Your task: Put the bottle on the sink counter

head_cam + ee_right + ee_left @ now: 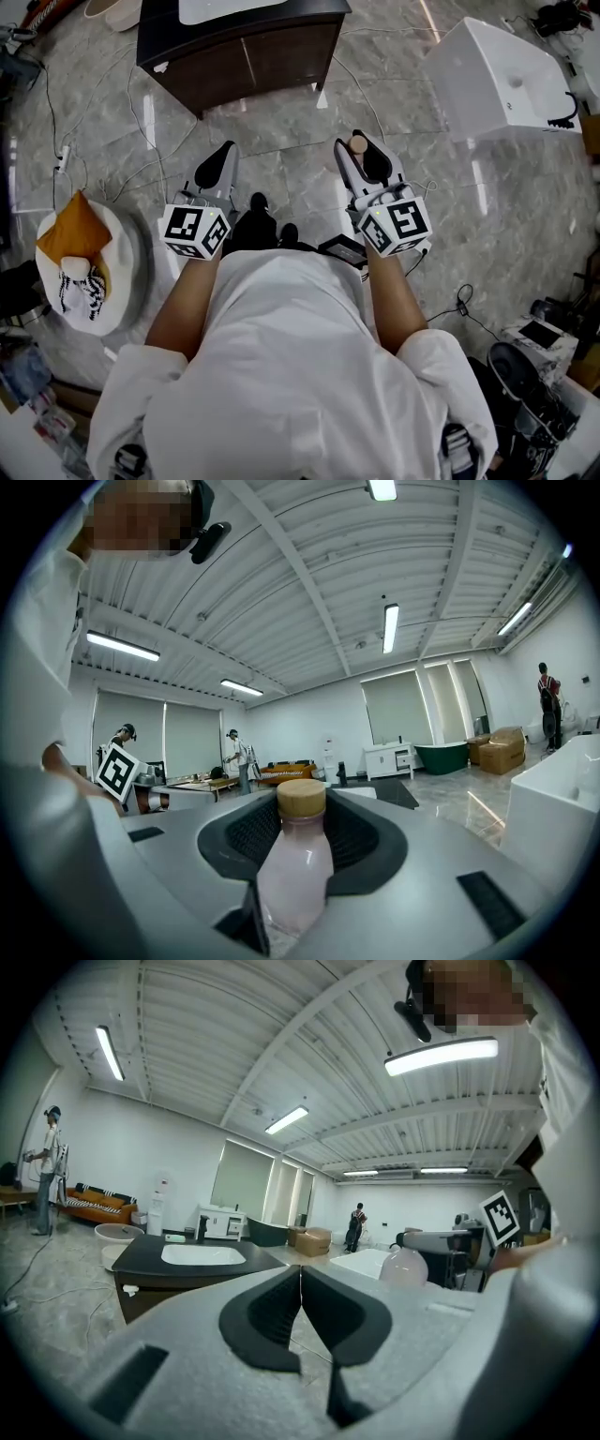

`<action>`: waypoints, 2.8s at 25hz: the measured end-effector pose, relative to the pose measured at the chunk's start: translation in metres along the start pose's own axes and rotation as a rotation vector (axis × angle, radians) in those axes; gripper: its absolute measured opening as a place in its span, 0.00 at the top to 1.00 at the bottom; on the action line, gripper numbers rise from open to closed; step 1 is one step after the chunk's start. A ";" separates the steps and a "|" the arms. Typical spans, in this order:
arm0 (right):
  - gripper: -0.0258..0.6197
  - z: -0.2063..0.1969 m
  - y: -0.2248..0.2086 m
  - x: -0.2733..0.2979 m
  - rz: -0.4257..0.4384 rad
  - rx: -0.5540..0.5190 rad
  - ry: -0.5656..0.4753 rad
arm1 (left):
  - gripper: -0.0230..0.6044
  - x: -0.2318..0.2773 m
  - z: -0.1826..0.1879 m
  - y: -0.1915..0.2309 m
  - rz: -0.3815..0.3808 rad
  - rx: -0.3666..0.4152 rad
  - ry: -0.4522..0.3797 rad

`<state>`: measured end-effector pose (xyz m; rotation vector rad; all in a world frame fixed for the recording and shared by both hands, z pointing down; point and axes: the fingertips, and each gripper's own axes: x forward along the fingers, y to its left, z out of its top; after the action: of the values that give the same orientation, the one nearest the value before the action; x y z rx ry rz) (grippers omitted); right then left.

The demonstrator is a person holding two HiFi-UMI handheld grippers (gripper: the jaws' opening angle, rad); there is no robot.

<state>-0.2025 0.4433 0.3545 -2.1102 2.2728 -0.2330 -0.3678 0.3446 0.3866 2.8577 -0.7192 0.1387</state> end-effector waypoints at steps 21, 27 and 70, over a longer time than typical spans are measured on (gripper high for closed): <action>0.74 0.010 -0.069 0.136 0.016 0.028 0.047 | 0.94 0.126 0.018 0.086 -0.089 -0.120 0.025; 0.74 0.014 -0.087 0.183 0.003 0.041 0.065 | 0.94 0.163 0.022 0.125 -0.130 -0.147 0.038; 0.74 0.052 -0.390 0.401 0.230 0.057 0.115 | 0.94 0.512 0.087 0.190 0.030 -0.013 0.079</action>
<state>0.1578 0.0137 0.3854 -1.8334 2.5136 -0.4139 -0.0046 -0.0724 0.4021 2.8126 -0.7449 0.2491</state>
